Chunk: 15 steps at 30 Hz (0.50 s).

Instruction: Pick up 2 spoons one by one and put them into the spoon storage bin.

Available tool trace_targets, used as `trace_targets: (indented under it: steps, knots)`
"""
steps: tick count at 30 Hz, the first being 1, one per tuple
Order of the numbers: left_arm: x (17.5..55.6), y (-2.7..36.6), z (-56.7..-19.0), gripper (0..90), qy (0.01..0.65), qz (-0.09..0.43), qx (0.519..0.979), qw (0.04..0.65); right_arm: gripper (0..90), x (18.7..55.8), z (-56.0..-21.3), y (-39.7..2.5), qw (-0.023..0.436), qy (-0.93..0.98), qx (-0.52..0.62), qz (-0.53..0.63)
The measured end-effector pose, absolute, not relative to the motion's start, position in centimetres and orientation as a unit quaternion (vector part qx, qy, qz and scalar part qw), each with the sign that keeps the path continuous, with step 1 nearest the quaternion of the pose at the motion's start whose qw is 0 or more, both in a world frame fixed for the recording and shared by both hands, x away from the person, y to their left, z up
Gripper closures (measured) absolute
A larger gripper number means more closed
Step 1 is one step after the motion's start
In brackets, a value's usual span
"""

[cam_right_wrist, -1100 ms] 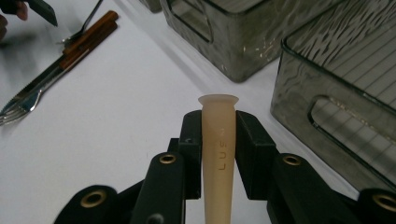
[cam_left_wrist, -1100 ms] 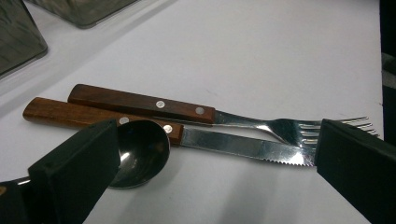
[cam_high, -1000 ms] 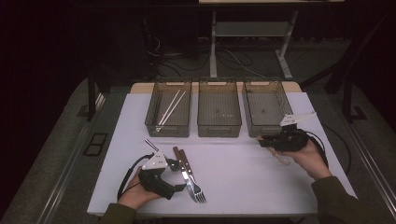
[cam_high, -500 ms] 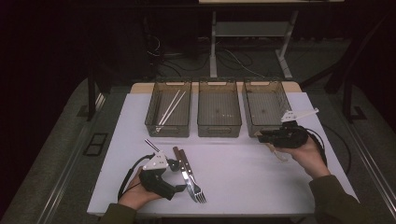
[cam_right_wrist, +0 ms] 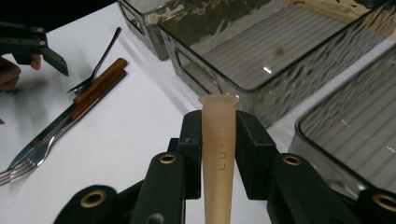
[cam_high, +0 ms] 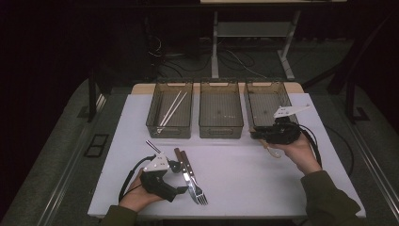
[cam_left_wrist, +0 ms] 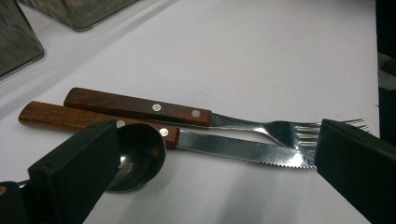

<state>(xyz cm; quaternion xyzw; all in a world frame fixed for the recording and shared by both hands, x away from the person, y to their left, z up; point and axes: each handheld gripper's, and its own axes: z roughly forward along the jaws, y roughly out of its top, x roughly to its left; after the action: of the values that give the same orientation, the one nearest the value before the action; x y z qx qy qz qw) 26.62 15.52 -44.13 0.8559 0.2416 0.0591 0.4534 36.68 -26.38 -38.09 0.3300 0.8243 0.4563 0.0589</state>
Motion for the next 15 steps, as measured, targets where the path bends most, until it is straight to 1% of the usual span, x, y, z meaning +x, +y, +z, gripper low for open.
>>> trace_targets:
  steps: [8, 15]
  knots:
    - [26.6, 15.5, -44.1, 0.0, 0.242, 0.059, 0.854, 0.457, 73.2, 37.6, -37.0, -24.8, 0.066, 0.827, 0.329, 0.451]
    - [26.7, 15.5, -44.1, 0.0, 0.242, 0.058, 0.853, 0.459, 73.2, 39.3, -35.6, -23.0, 0.075, 0.826, 0.329, 0.452]
